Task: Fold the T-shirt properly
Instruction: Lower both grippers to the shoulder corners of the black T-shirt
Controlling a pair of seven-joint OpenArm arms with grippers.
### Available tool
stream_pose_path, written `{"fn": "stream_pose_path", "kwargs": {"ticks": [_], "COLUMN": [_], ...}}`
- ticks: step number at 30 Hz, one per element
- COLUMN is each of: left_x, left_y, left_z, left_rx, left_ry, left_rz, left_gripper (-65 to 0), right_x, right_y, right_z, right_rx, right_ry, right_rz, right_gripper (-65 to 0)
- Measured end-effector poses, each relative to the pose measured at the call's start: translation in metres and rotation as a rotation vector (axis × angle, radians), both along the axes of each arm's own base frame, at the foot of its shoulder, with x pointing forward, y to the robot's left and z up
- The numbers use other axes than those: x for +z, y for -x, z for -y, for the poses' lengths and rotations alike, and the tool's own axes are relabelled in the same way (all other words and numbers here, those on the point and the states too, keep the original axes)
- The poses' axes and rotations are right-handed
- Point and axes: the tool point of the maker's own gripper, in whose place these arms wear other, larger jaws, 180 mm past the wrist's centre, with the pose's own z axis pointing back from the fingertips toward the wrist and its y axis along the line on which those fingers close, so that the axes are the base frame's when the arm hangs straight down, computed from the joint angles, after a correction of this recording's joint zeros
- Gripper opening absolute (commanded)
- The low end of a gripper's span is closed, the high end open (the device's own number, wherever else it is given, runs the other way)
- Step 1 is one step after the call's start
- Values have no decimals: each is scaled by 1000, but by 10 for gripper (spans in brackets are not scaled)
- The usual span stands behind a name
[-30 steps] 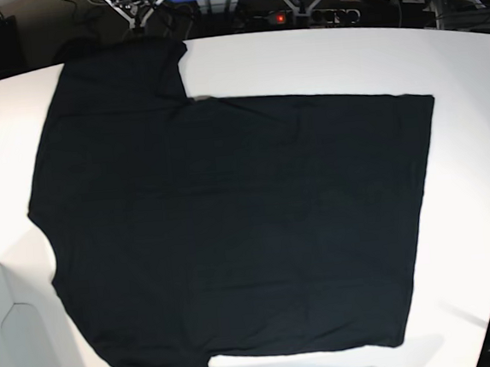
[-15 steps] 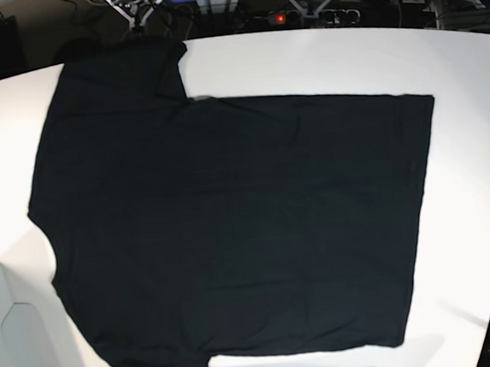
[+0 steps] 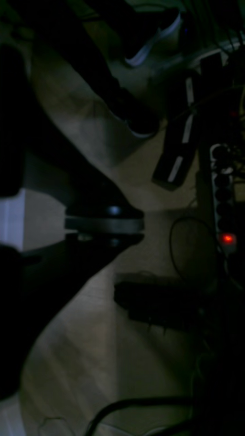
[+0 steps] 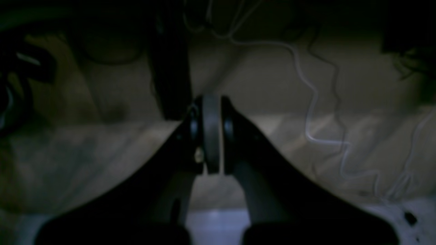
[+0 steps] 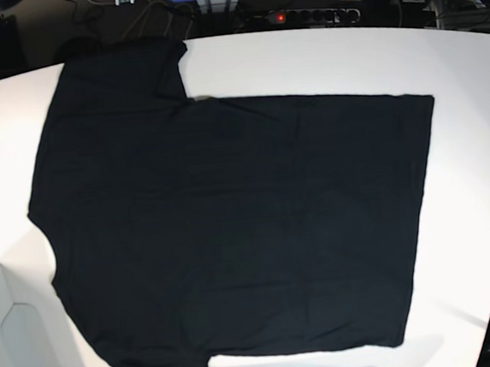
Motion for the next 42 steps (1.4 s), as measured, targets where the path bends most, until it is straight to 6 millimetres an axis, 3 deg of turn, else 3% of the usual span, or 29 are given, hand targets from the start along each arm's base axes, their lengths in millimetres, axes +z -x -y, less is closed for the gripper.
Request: {"fn": "stream_pose_path", "kwargs": {"ticks": [3,6,8,12,16,19,24,27,29,33,39,42], "left_x": [30,63,85,125,164,197,227,240,244,224,203,188], "left_y": [-6,-31,-44,-53,-87,-113,-135,-162,-179,-197,-250,-256], "left_z": [-12,-14,-17,-45,-46,-47,-60,-81,-94,-121,-123,-122], "left_rx": [2,-5,-1,37,19,-2,68,185,244,417,472,499], "left_ry": [7,42,69,5,3,-10,-65,-101,-88,-47,86,114], "left_rz": [52,156,212,269,398,497,613,728,783,728,734,706], "left_gripper": [-650,-650,-650,-650,-644,-567,-344,-262,-241,-239,-238,-238], "right_x": [31,67,92,135,174,200,221,223,226,228,230,229], "right_y": [-1,-14,-31,-50,-74,-95,-122,-148,-157,-169,-177,-179], "right_z": [0,-2,-1,2,5,4,3,7,7,6,5,6], "right_rx": [2,5,9,16,38,43,49,70,72,72,73,72], "right_ry": [1,0,2,10,14,15,16,23,24,23,22,23], "right_rz": [59,145,228,314,411,489,579,645,675,702,726,728], "right_gripper": [-650,-650,-650,-650,-650,-619,-460,-404,-393,-391,-390,-390]}}
